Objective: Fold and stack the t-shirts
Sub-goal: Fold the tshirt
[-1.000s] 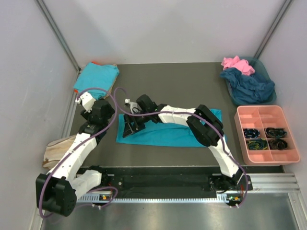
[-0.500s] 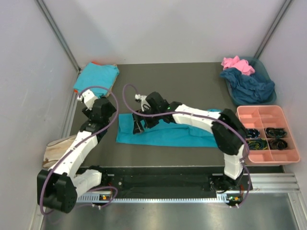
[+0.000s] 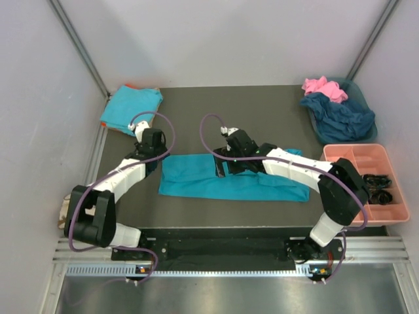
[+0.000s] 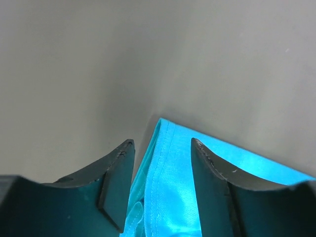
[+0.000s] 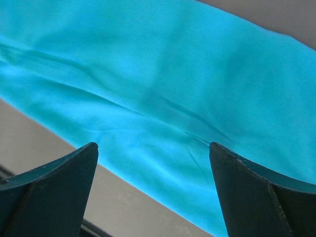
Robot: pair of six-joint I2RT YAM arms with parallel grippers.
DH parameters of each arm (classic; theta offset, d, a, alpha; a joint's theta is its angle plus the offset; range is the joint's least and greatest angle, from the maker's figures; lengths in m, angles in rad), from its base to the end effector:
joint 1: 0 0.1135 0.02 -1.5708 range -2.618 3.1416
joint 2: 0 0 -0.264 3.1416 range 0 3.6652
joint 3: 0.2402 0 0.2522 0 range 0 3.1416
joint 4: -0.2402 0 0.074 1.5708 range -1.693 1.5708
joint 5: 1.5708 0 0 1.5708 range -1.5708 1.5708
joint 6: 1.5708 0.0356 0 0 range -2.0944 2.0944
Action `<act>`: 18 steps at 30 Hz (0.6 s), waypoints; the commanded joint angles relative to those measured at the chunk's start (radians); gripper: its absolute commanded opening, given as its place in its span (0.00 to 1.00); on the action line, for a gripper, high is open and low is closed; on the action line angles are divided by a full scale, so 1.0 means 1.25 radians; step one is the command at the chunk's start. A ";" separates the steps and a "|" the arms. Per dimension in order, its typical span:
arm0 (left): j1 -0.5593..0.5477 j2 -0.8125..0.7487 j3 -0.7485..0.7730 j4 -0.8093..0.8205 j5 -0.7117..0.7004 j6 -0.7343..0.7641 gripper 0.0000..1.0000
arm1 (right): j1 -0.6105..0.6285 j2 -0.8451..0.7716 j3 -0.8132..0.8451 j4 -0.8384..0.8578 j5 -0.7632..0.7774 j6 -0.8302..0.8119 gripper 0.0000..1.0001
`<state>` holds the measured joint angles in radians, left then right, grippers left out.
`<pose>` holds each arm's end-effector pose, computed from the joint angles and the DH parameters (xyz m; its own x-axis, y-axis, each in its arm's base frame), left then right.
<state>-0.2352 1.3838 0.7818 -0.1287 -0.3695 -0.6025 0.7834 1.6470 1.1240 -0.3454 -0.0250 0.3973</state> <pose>0.2817 -0.0543 0.2121 -0.5097 -0.4213 -0.7502 -0.4042 0.8869 -0.2234 0.2495 0.2498 0.2227 -0.7761 -0.2270 -0.5883 -0.4518 0.8510 0.2676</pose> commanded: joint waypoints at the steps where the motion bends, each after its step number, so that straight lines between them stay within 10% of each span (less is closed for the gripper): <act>1: 0.002 0.015 0.031 0.015 0.010 0.007 0.52 | 0.003 -0.018 -0.025 -0.011 0.119 0.043 0.95; 18: 0.002 0.099 0.069 -0.037 0.019 -0.004 0.44 | 0.003 0.009 -0.049 0.001 0.107 0.049 0.96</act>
<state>-0.2352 1.5082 0.8330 -0.1513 -0.3504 -0.5995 0.7834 1.6474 1.0649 -0.3641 0.0937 0.4488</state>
